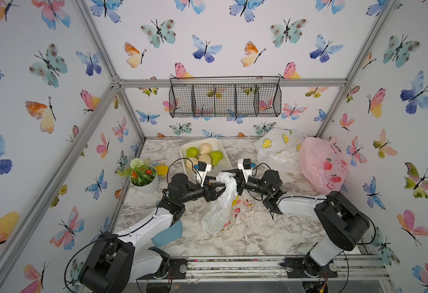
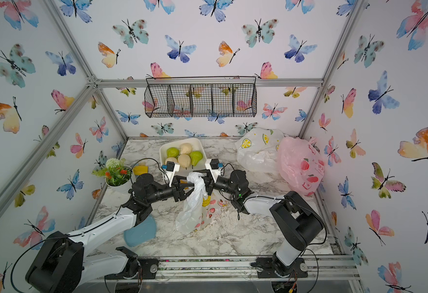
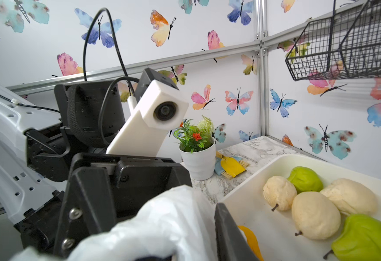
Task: Place the pears into plastic bags & tie knots
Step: Tie the plastic bag at the center of the board.
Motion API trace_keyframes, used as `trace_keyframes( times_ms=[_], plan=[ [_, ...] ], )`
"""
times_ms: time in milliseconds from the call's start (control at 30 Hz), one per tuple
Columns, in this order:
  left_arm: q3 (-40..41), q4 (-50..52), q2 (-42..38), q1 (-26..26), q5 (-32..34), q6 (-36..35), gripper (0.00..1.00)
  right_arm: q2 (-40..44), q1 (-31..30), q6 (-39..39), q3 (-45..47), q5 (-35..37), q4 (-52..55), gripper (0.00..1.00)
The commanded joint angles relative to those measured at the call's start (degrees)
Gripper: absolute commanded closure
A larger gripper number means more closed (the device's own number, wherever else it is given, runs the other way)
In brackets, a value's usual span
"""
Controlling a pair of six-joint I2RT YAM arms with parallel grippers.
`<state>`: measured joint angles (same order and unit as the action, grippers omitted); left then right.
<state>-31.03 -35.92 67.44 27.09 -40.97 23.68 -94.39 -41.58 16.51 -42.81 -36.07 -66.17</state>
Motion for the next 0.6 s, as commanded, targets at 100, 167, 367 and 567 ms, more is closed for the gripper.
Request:
trace_keyframes(
  times_ms=[100,167,367,567],
  plan=[
    [-0.4,11.9,-7.8,-1.8,3.8,-7.1,0.37,0.3,0.0,2.5,-1.6,-3.7,-2.6,0.69],
    [-2.5,21.9,-11.5,-3.8,7.6,-10.9,0.37,0.4,0.0,2.7,-1.7,-3.6,-2.7,0.68],
    [-1.8,22.9,-19.0,-8.3,8.0,-15.7,0.38,0.4,0.1,2.7,-2.5,-4.7,-1.3,0.7],
    [-2.9,21.4,-14.7,-8.3,0.5,-21.2,0.59,0.1,0.1,3.7,-3.5,-6.6,-0.9,0.74]
  ],
)
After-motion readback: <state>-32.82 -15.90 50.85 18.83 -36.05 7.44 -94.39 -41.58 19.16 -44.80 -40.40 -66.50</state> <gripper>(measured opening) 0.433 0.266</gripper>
